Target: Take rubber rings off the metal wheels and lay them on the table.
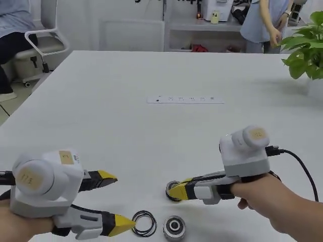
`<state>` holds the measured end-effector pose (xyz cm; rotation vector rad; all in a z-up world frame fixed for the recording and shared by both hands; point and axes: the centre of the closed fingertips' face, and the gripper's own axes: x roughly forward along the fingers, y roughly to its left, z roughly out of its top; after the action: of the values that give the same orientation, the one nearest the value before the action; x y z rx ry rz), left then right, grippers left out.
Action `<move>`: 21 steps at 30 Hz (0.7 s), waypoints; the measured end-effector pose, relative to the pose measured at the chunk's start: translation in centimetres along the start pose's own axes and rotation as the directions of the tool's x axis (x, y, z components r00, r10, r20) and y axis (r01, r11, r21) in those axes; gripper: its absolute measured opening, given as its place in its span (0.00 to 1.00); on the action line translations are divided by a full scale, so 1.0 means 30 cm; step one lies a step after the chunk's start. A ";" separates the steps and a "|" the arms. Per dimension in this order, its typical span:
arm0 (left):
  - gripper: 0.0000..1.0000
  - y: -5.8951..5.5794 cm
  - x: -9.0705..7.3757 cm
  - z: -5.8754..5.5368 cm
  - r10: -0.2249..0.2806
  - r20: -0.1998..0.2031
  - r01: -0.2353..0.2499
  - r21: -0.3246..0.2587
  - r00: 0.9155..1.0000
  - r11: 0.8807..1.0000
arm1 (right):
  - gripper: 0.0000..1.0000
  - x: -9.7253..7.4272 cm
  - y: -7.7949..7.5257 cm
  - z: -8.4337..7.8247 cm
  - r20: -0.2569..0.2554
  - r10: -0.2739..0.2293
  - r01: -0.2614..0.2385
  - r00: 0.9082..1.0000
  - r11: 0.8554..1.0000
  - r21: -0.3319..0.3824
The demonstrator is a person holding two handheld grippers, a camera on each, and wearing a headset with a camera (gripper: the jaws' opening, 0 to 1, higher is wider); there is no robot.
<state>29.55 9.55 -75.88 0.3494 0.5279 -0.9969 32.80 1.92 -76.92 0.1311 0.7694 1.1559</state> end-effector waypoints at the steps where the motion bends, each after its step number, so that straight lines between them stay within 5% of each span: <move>1: 0.61 0.001 0.002 0.002 -0.001 0.000 0.001 0.000 1.000 1.000 | 0.05 -0.004 -0.005 0.001 0.000 -0.004 0.004 1.000 1.000 -0.002; 21: 0.60 0.020 0.033 0.030 -0.012 -0.003 0.012 0.010 1.000 1.000 | 0.05 -0.061 -0.088 -0.010 0.004 -0.071 0.071 0.997 0.997 -0.008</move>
<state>30.74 8.70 -75.67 0.3571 0.5279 -1.0107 34.32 -0.86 -77.51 0.0982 0.7601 1.0910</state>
